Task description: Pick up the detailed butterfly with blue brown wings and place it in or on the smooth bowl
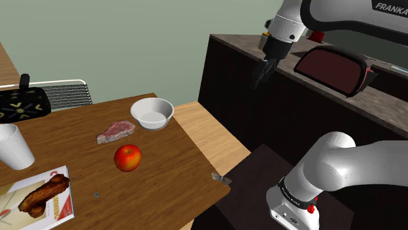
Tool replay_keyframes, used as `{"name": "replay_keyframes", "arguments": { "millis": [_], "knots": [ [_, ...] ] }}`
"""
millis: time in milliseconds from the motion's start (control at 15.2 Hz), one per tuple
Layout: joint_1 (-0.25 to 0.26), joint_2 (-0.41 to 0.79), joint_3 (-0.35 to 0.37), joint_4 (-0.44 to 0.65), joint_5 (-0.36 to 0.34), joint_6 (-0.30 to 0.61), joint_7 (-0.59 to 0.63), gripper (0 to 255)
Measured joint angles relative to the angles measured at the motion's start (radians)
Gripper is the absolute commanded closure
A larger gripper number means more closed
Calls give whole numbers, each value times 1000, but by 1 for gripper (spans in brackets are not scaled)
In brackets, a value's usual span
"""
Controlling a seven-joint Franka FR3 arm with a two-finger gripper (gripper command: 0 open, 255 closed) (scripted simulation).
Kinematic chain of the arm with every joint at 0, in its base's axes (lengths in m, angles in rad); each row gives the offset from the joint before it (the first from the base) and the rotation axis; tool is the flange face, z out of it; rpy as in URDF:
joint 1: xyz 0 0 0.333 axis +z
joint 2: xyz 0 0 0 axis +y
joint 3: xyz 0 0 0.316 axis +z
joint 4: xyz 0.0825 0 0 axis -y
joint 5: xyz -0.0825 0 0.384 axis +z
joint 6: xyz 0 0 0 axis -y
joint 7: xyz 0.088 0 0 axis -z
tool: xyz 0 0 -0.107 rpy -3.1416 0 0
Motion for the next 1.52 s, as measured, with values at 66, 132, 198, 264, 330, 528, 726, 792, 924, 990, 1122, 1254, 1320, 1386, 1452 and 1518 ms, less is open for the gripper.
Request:
{"name": "replay_keyframes", "arguments": {
  "millis": [66,132,198,264,330,528,726,792,924,990,1122,1254,1320,1386,1452,1518],
  "knots": [
    [0,0,0,0,0,0,0,0],
    [4,-6,9,-15,2,9,5,0],
    [11,-21,25,-41,7,20,13,0],
    [20,-35,43,-76,13,42,23,0],
    [28,-40,60,-95,17,57,32,0],
    [56,-65,117,-176,34,113,58,0],
    [91,-86,180,-259,57,173,90,0],
    [101,-75,204,-280,65,204,102,0],
    [128,-77,254,-325,86,245,131,0],
    [140,-77,274,-350,93,269,140,0],
    [164,-72,319,-392,109,312,163,0],
    [198,-62,376,-438,136,362,197,0],
    [211,-48,406,-449,147,385,216,0],
    [222,-32,433,-461,156,410,231,0],
    [231,-10,463,-475,166,442,248,0],
    [240,7,489,-486,173,468,262,0]
  ]
}}
